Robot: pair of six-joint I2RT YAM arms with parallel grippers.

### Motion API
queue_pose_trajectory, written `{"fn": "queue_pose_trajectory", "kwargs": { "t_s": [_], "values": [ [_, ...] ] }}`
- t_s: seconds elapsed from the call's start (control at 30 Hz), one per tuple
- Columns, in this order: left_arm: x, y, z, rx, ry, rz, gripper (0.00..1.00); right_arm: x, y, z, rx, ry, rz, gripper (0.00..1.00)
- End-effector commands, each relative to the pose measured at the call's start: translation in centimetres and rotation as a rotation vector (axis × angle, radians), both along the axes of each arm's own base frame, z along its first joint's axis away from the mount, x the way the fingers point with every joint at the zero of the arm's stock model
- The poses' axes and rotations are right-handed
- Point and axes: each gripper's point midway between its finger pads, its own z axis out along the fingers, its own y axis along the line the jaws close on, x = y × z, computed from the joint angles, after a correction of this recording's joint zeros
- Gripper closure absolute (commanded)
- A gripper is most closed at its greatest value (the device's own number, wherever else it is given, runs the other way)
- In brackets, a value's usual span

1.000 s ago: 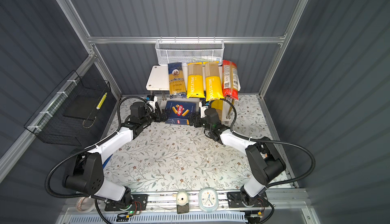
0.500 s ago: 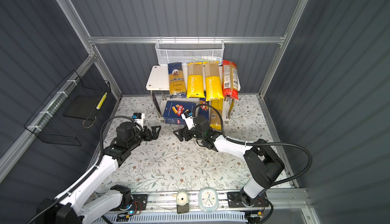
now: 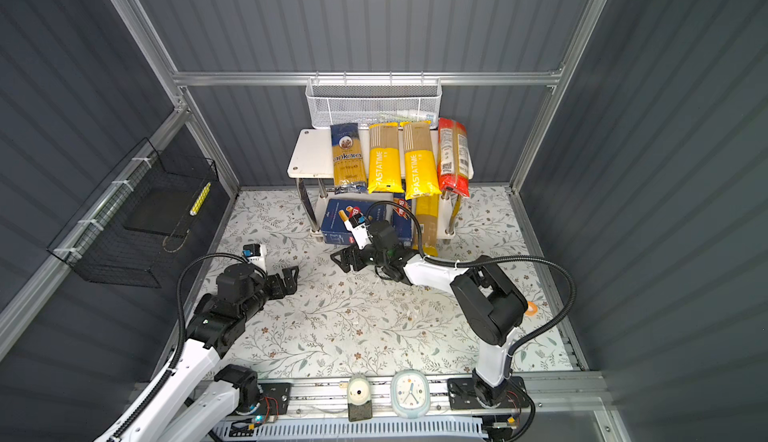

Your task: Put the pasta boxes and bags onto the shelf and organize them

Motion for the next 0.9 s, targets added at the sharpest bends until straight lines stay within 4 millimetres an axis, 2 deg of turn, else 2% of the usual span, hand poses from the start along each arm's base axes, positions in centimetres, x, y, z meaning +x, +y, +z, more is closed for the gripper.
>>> {"fn": "queue_pose_trajectory", "kwargs": {
  "t_s": [0.0,0.17,0.27,0.6,0.87],
  "values": [
    [-0.5,0.7,-1.0,0.021,0.029,0.032,0.01,0.8,0.9,0.3,0.015,-0.016,0.013,0.11],
    [-0.5,0.9,-0.8,0.028,0.023,0.035,0.0,1.8,1.2,0.1,0.006,-0.031,0.004,0.1],
    [-0.4,0.1,-0.6,0.028,0.006,-0.019,0.01,2.6,1.4,-0.2,0.002,-0.037,-0.004,0.09],
    [-0.1,0.4,-0.1,0.061,-0.007,-0.011,0.01,5.9,1.0,-0.8,-0.032,-0.056,-0.037,0.09],
    [0.9,1.0,0.7,0.101,-0.031,0.018,0.01,7.0,2.0,-1.0,-0.036,-0.048,-0.024,0.09]
  ]
}}
